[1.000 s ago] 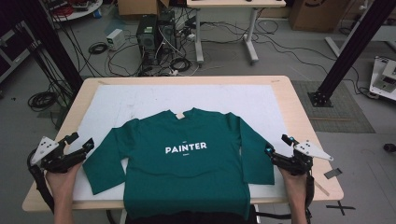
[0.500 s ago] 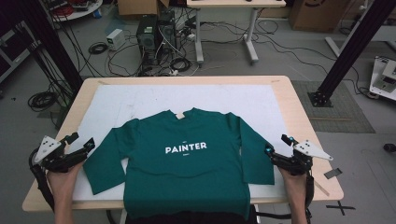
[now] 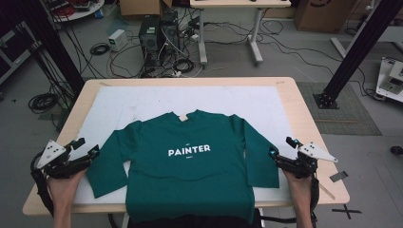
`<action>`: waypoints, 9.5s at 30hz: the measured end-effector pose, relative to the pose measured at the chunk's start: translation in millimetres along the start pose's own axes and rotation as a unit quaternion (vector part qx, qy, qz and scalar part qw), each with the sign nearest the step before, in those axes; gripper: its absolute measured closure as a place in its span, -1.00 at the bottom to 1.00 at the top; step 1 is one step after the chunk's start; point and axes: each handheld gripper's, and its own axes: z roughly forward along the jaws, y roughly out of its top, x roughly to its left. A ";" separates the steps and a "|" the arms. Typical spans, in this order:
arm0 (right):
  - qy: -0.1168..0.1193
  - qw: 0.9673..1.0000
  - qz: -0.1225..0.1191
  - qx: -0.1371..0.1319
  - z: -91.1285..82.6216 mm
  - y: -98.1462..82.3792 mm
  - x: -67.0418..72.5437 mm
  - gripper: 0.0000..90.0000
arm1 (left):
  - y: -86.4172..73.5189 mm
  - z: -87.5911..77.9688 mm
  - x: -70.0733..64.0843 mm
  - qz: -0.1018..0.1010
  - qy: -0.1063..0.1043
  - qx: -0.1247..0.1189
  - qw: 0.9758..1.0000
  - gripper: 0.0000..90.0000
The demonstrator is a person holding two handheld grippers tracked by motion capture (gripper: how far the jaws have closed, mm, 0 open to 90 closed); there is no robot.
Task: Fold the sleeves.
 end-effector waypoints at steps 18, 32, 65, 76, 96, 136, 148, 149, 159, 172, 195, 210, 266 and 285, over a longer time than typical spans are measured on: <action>0.001 1.000 0.001 0.002 0.3 0.2 0.0 -0.50 | -13.4 -50.8 -48.3 0.005 -0.052 0.063 0.997 -0.03; 0.002 1.000 0.003 0.006 0.4 0.3 0.4 -0.50 | -20.7 -60.6 -68.7 0.013 -0.059 0.090 0.994 0.03; 0.001 1.000 0.002 0.003 0.8 0.3 -0.6 -0.50 | -32.0 -23.5 -81.5 0.024 -0.052 0.145 0.988 0.89; 0.002 1.000 0.004 0.005 1.0 0.4 -0.6 -0.50 | 8.9 -27.8 -76.2 -0.017 -0.047 0.071 0.996 0.91; 0.001 1.000 0.006 0.006 1.0 0.4 -1.1 -0.50 | 68.4 54.0 -130.8 -0.026 -0.097 0.072 0.992 0.91; 0.002 1.000 0.011 0.021 3.6 1.8 -1.4 -0.49 | 73.4 164.9 -266.1 0.008 -0.226 0.150 0.962 0.90; 0.002 1.000 0.010 0.021 3.7 1.9 -1.5 -0.48 | 63.9 186.5 -294.5 0.020 -0.257 0.174 0.950 0.90; 0.002 1.000 0.008 0.020 3.9 1.9 -1.8 -0.48 | 63.2 187.5 -295.5 0.020 -0.259 0.175 0.950 0.90; 0.002 1.000 0.009 0.024 4.6 2.2 -1.6 -0.48 | 61.3 188.9 -297.4 0.029 -0.273 0.181 0.944 0.85; 0.002 1.000 0.004 0.023 4.2 2.1 -1.1 -0.48 | 75.9 147.4 -259.1 0.043 -0.240 0.132 0.961 -0.18; -0.001 1.000 -0.003 0.025 4.9 2.2 1.0 -0.48 | 76.5 133.3 -266.7 0.021 -0.264 0.124 0.956 0.78; 0.001 1.000 0.001 0.031 5.4 2.5 0.4 -0.48 | 50.6 184.6 -306.4 0.071 -0.268 0.179 0.944 0.67; -0.006 1.000 -0.021 0.020 3.1 1.3 4.7 -0.48 | -5.6 25.6 -22.4 -0.062 -0.012 0.035 0.997 -0.18; 0.090 0.989 -0.053 0.104 -40.8 -15.8 46.5 -0.30 | -6.3 24.4 -24.6 -0.053 -0.023 0.031 0.998 -0.19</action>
